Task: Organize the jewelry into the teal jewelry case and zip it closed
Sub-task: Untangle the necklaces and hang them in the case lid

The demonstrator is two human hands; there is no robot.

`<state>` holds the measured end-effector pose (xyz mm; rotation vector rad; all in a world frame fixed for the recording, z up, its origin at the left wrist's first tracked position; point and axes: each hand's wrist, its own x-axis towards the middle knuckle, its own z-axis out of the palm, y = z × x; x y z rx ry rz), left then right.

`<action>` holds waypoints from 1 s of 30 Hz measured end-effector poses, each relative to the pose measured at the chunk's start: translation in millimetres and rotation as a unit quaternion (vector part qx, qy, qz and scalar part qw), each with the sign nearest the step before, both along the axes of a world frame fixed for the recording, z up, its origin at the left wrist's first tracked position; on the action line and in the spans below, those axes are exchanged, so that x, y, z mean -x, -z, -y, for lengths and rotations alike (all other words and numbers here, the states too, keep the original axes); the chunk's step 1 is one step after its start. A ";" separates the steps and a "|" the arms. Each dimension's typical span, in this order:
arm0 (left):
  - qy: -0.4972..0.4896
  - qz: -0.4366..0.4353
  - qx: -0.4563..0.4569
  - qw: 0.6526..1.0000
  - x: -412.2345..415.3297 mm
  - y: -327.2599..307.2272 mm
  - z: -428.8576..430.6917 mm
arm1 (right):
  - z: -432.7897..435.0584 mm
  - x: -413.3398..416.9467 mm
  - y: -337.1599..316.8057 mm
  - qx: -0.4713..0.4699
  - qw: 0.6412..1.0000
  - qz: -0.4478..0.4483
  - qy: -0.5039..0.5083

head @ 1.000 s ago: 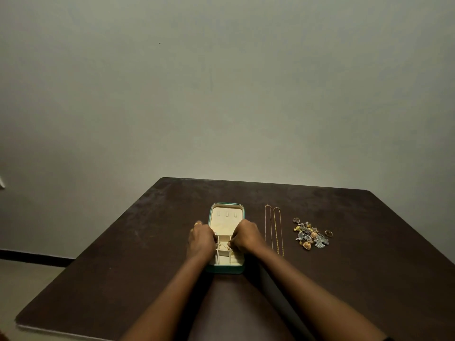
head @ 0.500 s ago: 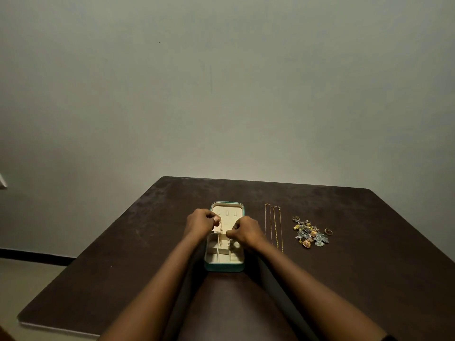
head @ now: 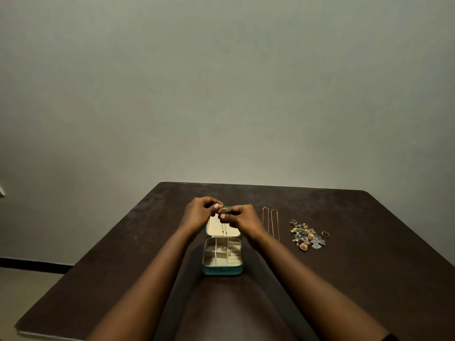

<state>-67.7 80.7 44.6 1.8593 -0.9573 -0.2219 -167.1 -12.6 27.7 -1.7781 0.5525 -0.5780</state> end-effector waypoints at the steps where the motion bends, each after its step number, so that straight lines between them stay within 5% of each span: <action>1: -0.003 0.002 0.002 1.000 0.0 -2.5 -0.4 | -0.2 1.0 -2.3 -0.008 1.000 0.009 0.008; 6: 0.000 -0.032 0.026 0.999 -1.0 -10.9 -2.8 | -0.3 6.5 -14.3 -0.036 0.998 0.040 -0.028; 12: 0.009 -0.128 0.089 0.988 6.1 -17.9 -5.1 | 4.2 5.9 -19.7 0.070 0.997 0.012 0.033; 16: 0.033 -0.263 0.143 0.954 12.6 -24.7 -6.7 | 0.1 9.0 -30.1 -0.048 0.995 0.091 0.001; 21: 0.047 -0.323 0.164 0.931 13.5 -23.7 -5.8 | -0.6 10.5 -37.4 -0.237 0.955 0.179 -0.014; 30: 0.086 -0.385 0.210 0.894 13.5 -23.5 -9.6 | 6.0 25.9 -52.1 -0.238 0.945 0.218 -0.060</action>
